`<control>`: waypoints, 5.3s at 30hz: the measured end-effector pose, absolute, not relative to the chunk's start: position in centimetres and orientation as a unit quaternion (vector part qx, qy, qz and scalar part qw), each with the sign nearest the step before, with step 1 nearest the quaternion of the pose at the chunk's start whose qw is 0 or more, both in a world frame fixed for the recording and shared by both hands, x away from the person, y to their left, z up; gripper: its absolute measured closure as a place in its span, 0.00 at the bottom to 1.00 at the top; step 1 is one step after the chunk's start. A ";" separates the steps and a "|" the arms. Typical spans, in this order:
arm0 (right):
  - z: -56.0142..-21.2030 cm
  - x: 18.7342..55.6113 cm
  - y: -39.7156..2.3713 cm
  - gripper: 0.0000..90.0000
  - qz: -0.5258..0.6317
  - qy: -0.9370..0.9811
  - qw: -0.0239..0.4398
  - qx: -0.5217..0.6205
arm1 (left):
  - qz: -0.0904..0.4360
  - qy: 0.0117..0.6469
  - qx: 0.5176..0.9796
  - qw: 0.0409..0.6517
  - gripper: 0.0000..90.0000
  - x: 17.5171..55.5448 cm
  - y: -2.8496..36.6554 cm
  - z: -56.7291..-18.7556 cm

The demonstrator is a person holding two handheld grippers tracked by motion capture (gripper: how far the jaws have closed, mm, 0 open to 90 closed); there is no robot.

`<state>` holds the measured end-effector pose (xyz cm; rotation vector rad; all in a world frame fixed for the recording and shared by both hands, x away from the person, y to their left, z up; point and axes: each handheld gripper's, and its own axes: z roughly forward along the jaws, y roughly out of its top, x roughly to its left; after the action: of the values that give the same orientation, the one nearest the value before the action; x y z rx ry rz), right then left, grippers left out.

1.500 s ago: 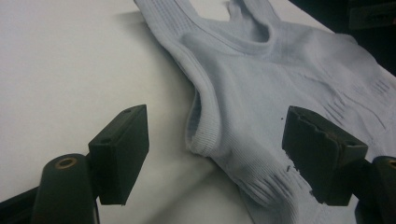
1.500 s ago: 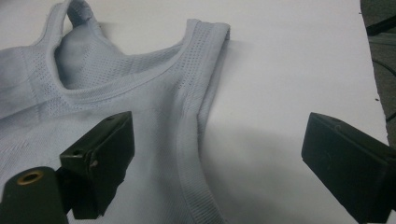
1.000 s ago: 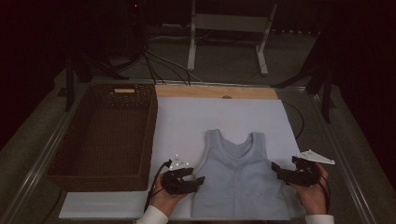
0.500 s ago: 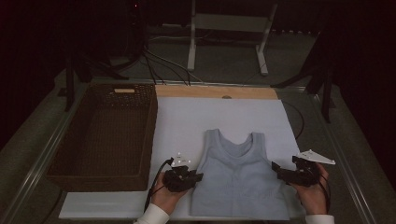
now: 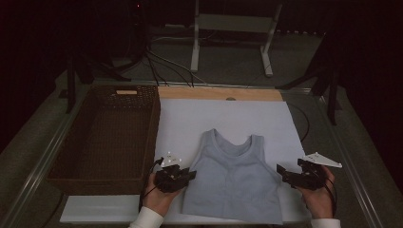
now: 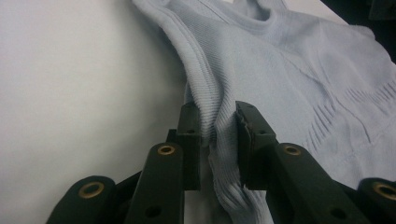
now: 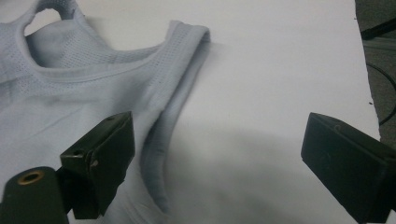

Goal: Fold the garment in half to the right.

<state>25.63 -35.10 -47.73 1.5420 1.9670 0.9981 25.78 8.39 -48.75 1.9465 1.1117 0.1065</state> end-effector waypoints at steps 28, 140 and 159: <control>-47.4 25.3 -34.9 0.12 0.366 0.715 0.218 0.554 | 0.035 0.447 0.774 0.447 0.81 25.7 8.6 -47.4; -47.2 24.6 -34.9 0.13 0.378 0.713 0.220 0.548 | -0.071 0.293 0.816 0.492 0.80 26.1 -6.3 -45.8; -47.2 24.6 -34.5 0.13 0.381 0.717 0.216 0.543 | -0.033 0.300 0.806 0.510 0.25 26.3 -5.6 -45.1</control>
<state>24.62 -34.46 -47.18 1.5044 1.9877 1.0552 26.35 -5.57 -45.15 1.9400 0.7216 -0.0792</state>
